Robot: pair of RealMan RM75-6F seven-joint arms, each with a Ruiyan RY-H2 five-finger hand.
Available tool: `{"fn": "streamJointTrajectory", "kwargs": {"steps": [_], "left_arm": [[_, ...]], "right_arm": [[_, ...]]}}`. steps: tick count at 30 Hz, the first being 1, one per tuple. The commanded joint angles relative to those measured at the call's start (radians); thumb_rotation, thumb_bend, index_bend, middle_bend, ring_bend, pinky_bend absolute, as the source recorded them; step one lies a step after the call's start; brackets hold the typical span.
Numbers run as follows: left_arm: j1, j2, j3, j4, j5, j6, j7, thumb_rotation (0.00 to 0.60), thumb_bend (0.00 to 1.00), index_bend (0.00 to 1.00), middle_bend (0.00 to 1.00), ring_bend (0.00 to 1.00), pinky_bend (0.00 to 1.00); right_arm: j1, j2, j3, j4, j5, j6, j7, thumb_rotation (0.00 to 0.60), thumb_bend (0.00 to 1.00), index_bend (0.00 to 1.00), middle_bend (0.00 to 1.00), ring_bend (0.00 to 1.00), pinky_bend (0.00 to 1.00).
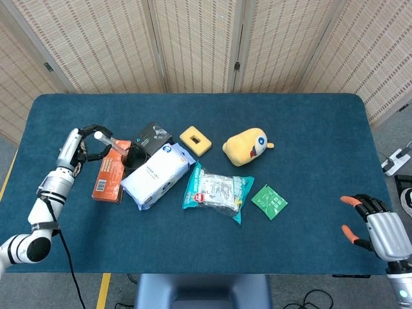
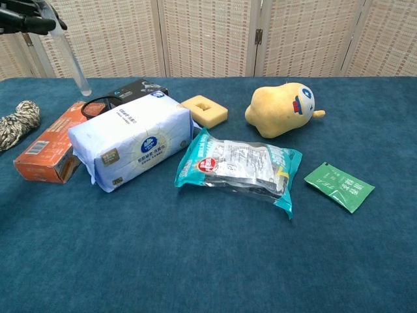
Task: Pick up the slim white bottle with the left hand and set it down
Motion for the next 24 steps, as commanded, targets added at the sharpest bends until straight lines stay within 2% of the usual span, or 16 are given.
{"fn": "streamJointTrajectory", "kwargs": {"steps": [1,2,5,12,15,17,19,22,24], "left_arm": [[-0.026,-0.052,0.058,0.046,-0.055,0.113,0.305,0.6,0.52,0.63,0.42,0.28,0.14],[-0.022,-0.054,0.047,0.032,-0.062,0.115,0.276,0.6,0.52,0.63,0.42,0.28,0.14],[-0.007,-0.044,-0.013,-0.019,-0.081,0.068,0.085,0.6,0.52,0.64,0.42,0.28,0.14],[0.035,0.008,-0.125,-0.061,-0.057,-0.095,-0.356,0.6,0.52,0.64,0.43,0.29,0.14],[0.046,0.034,-0.147,-0.055,-0.016,-0.166,-0.476,0.6,0.52,0.64,0.43,0.28,0.14],[0.043,0.039,-0.139,-0.037,0.021,-0.182,-0.488,0.6,0.52,0.64,0.43,0.28,0.14],[0.031,0.028,-0.113,-0.004,0.052,-0.173,-0.448,0.6,0.52,0.63,0.42,0.28,0.14],[0.01,-0.002,-0.058,0.056,0.076,-0.123,-0.313,0.6,0.52,0.63,0.42,0.28,0.14],[-0.002,-0.032,-0.022,0.097,0.08,-0.059,-0.175,0.6,0.52,0.63,0.42,0.27,0.14]], "right_arm": [[0.002,0.0,0.0,-0.002,0.001,-0.003,-0.001,0.6,0.23,0.25,0.29,0.2,0.25],[0.002,-0.001,0.0,-0.002,0.001,-0.004,-0.001,0.6,0.23,0.25,0.29,0.2,0.25],[0.002,-0.003,-0.001,-0.002,0.003,-0.006,0.001,0.6,0.23,0.25,0.29,0.2,0.25],[0.001,-0.004,-0.001,-0.002,0.008,-0.005,0.005,0.6,0.23,0.25,0.29,0.2,0.25],[0.001,-0.005,-0.001,-0.002,0.01,-0.009,0.005,0.6,0.23,0.25,0.29,0.2,0.25],[0.002,-0.005,-0.001,-0.001,0.011,-0.01,0.005,0.6,0.23,0.25,0.29,0.2,0.25],[0.002,-0.005,-0.001,0.0,0.012,-0.01,0.004,0.6,0.23,0.25,0.29,0.2,0.25],[0.002,-0.006,-0.001,0.001,0.011,-0.01,0.005,0.6,0.23,0.25,0.29,0.2,0.25],[0.001,-0.006,-0.001,0.001,0.011,-0.008,0.005,0.6,0.23,0.25,0.29,0.2,0.25]]}}
